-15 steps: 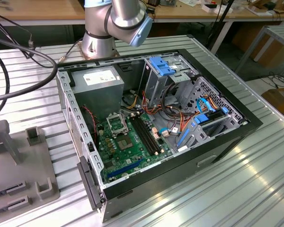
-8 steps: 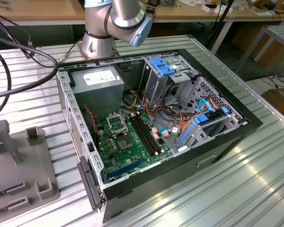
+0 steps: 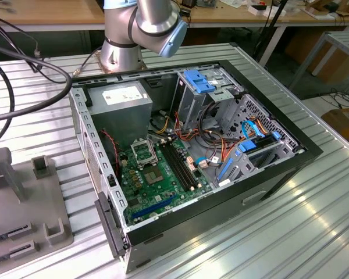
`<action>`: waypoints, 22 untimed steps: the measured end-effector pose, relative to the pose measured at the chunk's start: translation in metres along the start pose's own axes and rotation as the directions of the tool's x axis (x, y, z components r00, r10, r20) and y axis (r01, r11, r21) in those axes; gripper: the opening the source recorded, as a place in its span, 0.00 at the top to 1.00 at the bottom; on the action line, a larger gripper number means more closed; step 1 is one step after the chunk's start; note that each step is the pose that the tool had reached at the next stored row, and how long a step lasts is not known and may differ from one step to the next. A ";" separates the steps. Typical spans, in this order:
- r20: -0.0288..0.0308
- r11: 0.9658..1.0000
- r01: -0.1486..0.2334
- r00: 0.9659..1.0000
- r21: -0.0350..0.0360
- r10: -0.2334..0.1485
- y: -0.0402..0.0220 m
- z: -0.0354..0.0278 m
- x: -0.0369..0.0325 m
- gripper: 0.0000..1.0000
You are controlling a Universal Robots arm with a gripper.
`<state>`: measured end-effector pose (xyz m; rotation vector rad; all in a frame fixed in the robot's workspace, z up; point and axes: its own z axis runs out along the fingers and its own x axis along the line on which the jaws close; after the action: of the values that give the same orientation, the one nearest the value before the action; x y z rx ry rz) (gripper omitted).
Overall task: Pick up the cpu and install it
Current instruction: 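Pick up the cpu and move it towards the insertion slot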
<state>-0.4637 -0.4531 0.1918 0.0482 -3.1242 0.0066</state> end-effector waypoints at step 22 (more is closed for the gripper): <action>0.000 1.000 0.000 1.000 0.001 0.000 0.0000 0.0031 -0.0014 0.44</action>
<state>-0.4623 -0.4530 0.1887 0.0480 -3.1241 0.0088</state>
